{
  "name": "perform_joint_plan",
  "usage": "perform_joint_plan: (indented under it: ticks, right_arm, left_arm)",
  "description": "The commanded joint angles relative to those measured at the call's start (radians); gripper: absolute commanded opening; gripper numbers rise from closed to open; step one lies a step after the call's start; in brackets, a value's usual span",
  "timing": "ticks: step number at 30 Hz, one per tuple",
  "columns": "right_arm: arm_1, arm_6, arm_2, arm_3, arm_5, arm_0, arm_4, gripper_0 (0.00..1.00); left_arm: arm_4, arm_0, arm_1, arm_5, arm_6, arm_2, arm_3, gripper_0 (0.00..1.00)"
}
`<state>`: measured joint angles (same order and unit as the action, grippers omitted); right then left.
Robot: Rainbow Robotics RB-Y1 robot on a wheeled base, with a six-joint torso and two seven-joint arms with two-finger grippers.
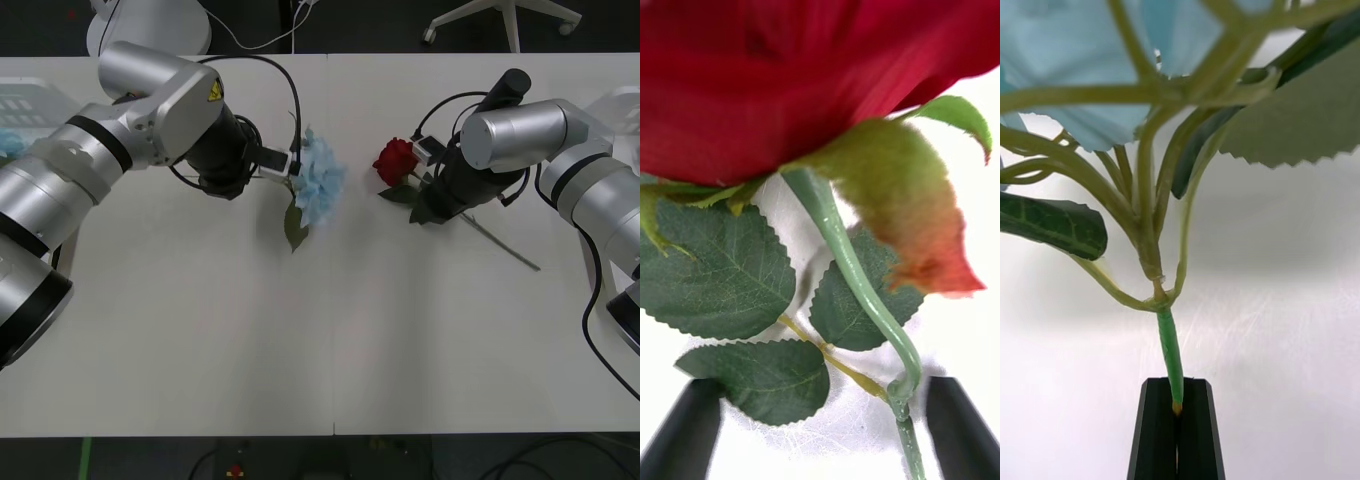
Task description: Put the red flowers into the right box and the blue flowers into the left box
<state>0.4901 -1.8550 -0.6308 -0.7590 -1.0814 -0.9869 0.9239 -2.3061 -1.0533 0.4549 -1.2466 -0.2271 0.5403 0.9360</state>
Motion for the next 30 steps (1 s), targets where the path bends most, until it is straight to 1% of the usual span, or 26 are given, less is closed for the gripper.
perform_joint_plan:
  ticks: [1, 3, 5, 7, 8, 9, 11, 14, 17, 20, 22, 24, 27, 30]
  right_arm:
    - [-0.027, 0.013, -0.024, 0.000, 0.011, -0.045, -0.013, 0.49]
    - [-0.027, 0.014, -0.030, 0.000, 0.012, -0.045, -0.016, 0.31]
    - [-0.027, 0.014, -0.032, 0.000, 0.015, -0.045, -0.017, 0.23]
    - [-0.027, 0.014, -0.035, 0.000, 0.015, -0.045, -0.020, 0.18]
    - [-0.027, 0.016, -0.035, 0.000, 0.015, -0.045, -0.020, 0.17]
    - [-0.027, 0.016, -0.035, 0.000, 0.014, -0.045, -0.022, 0.14]
    - [-0.027, 0.014, -0.035, 0.000, 0.012, -0.045, -0.023, 0.10]
    - [-0.027, 0.019, -0.035, 0.000, 0.008, -0.045, -0.030, 0.06]
    - [-0.015, 0.026, -0.026, 0.000, -0.002, -0.050, -0.033, 0.04]
    - [0.008, 0.033, 0.011, 0.000, -0.031, -0.061, -0.031, 0.00]
    - [0.039, 0.034, 0.051, 0.000, -0.081, -0.082, -0.027, 0.00]
    - [0.067, 0.034, 0.089, -0.002, -0.121, -0.102, -0.025, 0.00]
    - [0.117, 0.026, 0.138, 0.000, -0.189, -0.134, -0.020, 0.00]
    - [0.182, 0.022, 0.207, -0.005, -0.265, -0.168, -0.011, 0.00]
  left_arm:
    - [0.011, -0.001, 0.110, -0.093, -0.093, -0.188, 0.089, 0.00]
    - [-0.001, 0.041, 0.160, -0.145, -0.162, -0.301, 0.156, 0.00]
    - [-0.009, 0.075, 0.203, -0.182, -0.230, -0.379, 0.202, 0.00]
    - [-0.019, 0.119, 0.258, -0.221, -0.313, -0.473, 0.256, 0.00]
    - [-0.023, 0.131, 0.269, -0.231, -0.336, -0.499, 0.268, 0.00]
    - [-0.036, 0.150, 0.294, -0.246, -0.370, -0.548, 0.288, 0.00]
    - [-0.076, 0.173, 0.324, -0.278, -0.428, -0.632, 0.310, 0.00]
    - [-0.148, 0.185, 0.355, -0.324, -0.515, -0.741, 0.308, 0.00]
    - [-0.219, 0.200, 0.372, -0.324, -0.584, -0.821, 0.308, 0.00]
    - [-0.294, 0.222, 0.384, -0.324, -0.659, -0.890, 0.307, 0.00]
    - [-0.349, 0.248, 0.384, -0.318, -0.709, -0.930, 0.307, 0.00]
    - [-0.389, 0.269, 0.386, -0.295, -0.741, -0.942, 0.307, 0.00]
    - [-0.389, 0.325, 0.424, -0.238, -0.814, -0.927, 0.294, 0.00]
    - [-0.388, 0.369, 0.462, -0.160, -0.839, -0.901, 0.239, 0.00]
